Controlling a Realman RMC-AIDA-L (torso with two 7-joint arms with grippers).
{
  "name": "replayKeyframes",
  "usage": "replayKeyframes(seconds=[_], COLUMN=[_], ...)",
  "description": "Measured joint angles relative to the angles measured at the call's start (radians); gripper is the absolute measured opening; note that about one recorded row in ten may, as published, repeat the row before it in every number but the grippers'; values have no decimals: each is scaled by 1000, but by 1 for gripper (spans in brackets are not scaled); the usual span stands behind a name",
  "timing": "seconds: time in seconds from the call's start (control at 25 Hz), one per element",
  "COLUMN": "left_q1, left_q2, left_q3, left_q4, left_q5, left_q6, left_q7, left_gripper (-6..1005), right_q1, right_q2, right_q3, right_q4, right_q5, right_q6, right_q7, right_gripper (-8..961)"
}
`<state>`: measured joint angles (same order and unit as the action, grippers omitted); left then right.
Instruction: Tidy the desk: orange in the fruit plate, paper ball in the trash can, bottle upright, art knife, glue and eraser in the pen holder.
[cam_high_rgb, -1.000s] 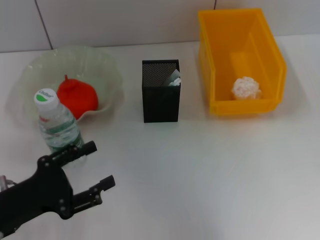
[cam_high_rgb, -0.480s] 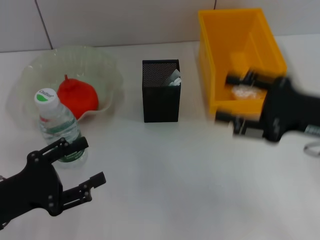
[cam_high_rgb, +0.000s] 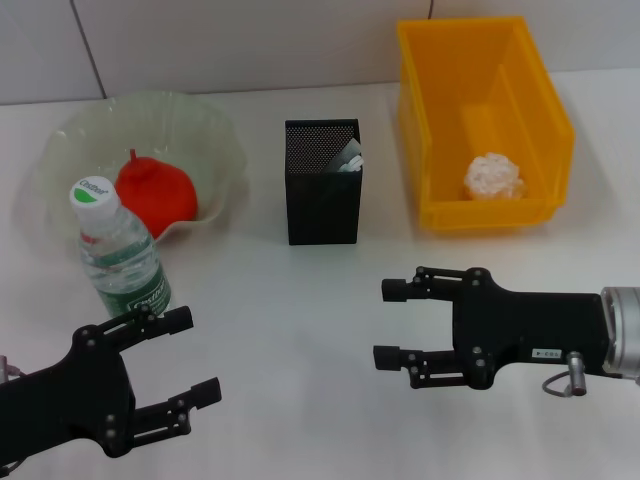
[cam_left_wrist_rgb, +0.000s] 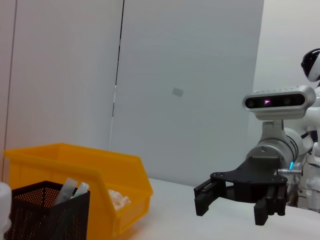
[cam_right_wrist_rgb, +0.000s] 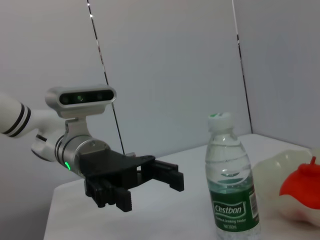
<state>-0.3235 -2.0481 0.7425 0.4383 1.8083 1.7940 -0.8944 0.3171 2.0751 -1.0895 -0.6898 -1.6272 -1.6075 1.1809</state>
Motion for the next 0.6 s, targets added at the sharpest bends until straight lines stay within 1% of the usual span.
replayKeyframes(seconds=[0.6], left_q1=[-6], left_q2=[-6], left_q3=[0], left_q4=[4], left_q5=[31], left_q6=[-13], left_q7=[-13], left_gripper=[802], right_q1=[-8], right_q2=[6], right_q3=[2], right_q4=[27], right_q5=[-2], right_q6=[4], right_q7=[-66], right_gripper=[769])
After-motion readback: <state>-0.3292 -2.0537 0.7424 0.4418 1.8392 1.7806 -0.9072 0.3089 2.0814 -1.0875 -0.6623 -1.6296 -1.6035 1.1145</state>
